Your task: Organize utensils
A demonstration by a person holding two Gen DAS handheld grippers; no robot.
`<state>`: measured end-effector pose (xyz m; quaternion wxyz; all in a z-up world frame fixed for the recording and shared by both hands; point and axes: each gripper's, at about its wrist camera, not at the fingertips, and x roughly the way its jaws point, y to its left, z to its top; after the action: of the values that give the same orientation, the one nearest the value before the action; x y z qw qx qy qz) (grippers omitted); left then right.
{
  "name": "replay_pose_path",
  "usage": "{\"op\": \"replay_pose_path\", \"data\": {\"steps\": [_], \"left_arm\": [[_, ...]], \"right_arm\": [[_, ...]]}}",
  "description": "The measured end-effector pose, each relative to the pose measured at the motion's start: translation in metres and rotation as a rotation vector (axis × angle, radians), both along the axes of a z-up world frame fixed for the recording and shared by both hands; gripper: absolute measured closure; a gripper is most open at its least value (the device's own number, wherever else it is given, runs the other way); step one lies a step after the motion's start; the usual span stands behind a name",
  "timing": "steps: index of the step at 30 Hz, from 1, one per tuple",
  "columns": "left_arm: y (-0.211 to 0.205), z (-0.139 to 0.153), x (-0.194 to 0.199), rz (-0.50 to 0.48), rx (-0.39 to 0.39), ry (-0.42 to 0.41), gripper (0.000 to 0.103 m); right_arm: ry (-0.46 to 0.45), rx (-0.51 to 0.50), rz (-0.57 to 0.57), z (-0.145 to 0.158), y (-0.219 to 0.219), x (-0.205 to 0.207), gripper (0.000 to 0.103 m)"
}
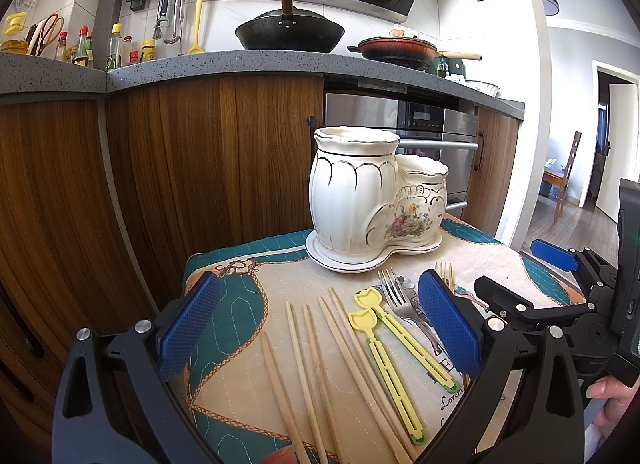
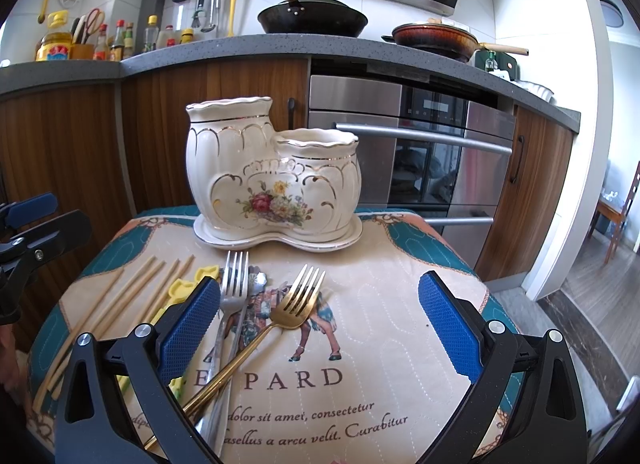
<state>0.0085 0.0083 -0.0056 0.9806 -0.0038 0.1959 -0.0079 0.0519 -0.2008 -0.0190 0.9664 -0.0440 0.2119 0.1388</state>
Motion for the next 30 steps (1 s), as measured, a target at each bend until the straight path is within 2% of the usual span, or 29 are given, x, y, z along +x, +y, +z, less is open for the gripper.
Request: {"op": "replay_pose_path", "data": {"steps": [30], "left_arm": [[0.0020, 0.0011, 0.0002, 0.017, -0.007, -0.013, 0.005]], "right_arm": [[0.014, 0.003, 0.001, -0.0043, 0.0003, 0.0023, 0.004]]}}
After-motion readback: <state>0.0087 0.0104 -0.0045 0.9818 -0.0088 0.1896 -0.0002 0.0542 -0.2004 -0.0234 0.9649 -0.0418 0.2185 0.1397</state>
